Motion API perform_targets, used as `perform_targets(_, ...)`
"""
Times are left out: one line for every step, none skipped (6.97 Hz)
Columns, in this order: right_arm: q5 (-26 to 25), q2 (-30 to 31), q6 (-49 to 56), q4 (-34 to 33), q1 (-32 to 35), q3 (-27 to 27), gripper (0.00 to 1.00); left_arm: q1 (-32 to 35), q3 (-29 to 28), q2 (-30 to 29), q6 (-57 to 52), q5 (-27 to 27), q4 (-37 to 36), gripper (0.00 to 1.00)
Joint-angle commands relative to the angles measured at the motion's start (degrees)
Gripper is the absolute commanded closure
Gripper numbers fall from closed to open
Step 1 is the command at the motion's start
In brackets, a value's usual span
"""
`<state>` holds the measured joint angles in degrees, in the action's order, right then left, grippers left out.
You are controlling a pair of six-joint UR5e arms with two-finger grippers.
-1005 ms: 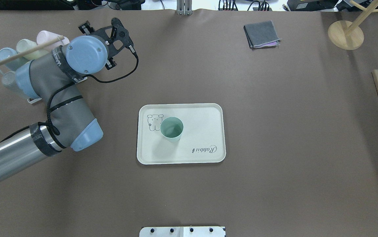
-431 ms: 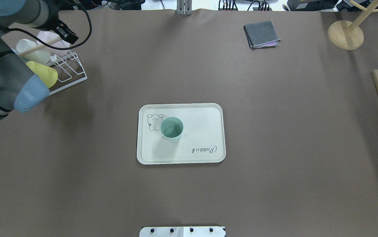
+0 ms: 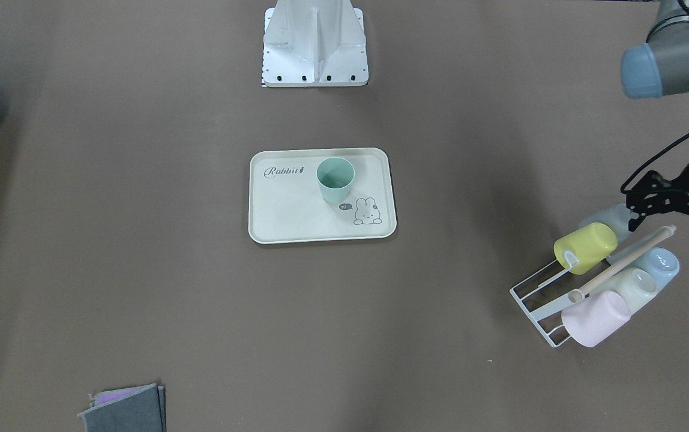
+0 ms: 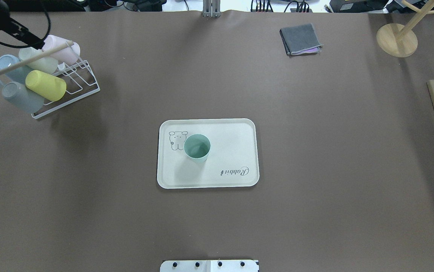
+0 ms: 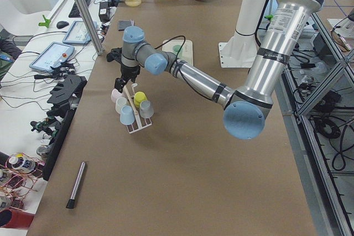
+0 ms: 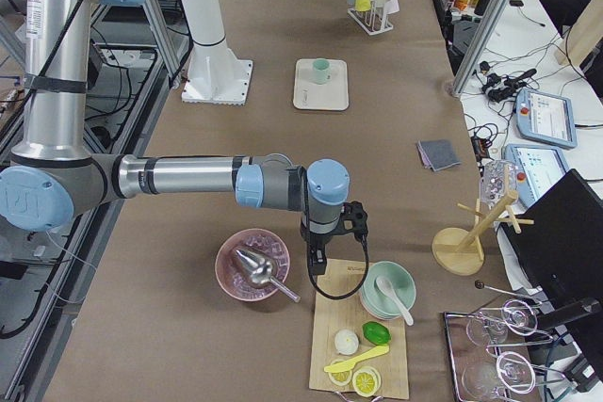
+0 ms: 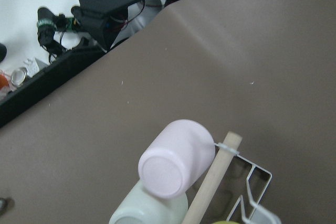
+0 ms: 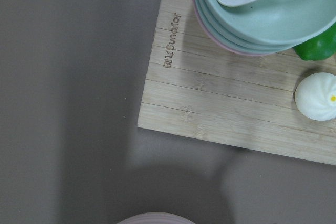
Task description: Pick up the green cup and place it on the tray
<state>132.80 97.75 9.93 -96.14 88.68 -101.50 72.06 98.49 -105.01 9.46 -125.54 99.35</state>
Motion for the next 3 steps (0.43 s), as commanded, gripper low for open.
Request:
perform_targets(0.0, -0.01, 0.0, 0.07, 0.0, -0.02, 0.0, 8.75, -0.49, 9.61, -1.62, -8.9, 0.14, 0.02)
perform_targets(0.0, -0.01, 0.09, 0.07, 0.0, -0.02, 0.0, 13.67, -1.63, 12.17, -5.73, -9.72, -0.12, 0.02)
perform_targets(0.0, 0.07, 0.09, -0.02, 0.0, 0.07, 0.0, 14.94, -1.64, 17.42, -6.03, -12.6, -0.12, 0.02)
